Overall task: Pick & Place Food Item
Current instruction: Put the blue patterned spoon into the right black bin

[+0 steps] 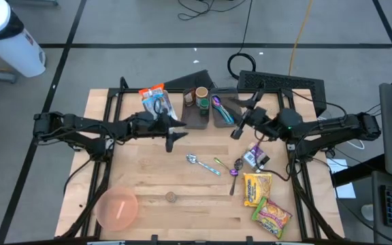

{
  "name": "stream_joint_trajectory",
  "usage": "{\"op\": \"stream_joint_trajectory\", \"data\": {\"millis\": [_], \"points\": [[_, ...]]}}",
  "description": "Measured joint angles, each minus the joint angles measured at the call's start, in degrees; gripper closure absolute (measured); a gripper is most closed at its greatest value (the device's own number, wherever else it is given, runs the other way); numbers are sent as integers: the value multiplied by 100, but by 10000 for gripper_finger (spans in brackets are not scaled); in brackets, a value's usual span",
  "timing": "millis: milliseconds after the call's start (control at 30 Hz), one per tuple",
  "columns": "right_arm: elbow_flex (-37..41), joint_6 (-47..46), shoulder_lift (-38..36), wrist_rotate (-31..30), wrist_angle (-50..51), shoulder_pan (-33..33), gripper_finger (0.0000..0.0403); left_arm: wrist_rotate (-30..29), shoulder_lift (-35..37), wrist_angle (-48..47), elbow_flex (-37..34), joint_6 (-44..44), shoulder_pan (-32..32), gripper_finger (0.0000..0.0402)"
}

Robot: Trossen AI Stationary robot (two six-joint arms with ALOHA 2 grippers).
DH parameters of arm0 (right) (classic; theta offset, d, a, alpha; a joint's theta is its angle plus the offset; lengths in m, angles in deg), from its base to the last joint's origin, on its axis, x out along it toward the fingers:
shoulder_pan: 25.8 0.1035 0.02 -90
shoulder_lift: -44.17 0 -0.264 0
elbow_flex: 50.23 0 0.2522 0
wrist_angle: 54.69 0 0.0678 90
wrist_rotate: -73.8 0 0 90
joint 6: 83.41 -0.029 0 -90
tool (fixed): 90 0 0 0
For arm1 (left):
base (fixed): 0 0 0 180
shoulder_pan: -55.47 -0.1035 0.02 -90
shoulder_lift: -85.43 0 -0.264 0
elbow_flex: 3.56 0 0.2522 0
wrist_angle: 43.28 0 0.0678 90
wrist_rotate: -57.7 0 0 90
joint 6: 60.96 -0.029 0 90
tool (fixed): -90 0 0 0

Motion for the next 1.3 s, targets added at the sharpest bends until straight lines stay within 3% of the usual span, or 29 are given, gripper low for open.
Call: {"op": "stream_joint_trajectory", "data": {"millis": [200,367,600,800,1100,1300], "points": [[3,-343,0,18,1619,-46,275,278,-2,-897,0,-114,337,192],[7,-1125,111,42,2676,-30,240,239,-2,-1164,0,-301,676,192],[7,-1876,400,718,3335,150,180,-165,-164,-1367,7,1920,451,192],[215,-2192,981,920,3053,391,163,-76,-694,-1667,3,2699,330,192],[832,-2843,1654,923,1806,548,173,456,-1860,-921,4,3385,410,192],[1122,-2900,1627,912,1378,583,174,696,-2501,-307,91,3767,593,193]]}}
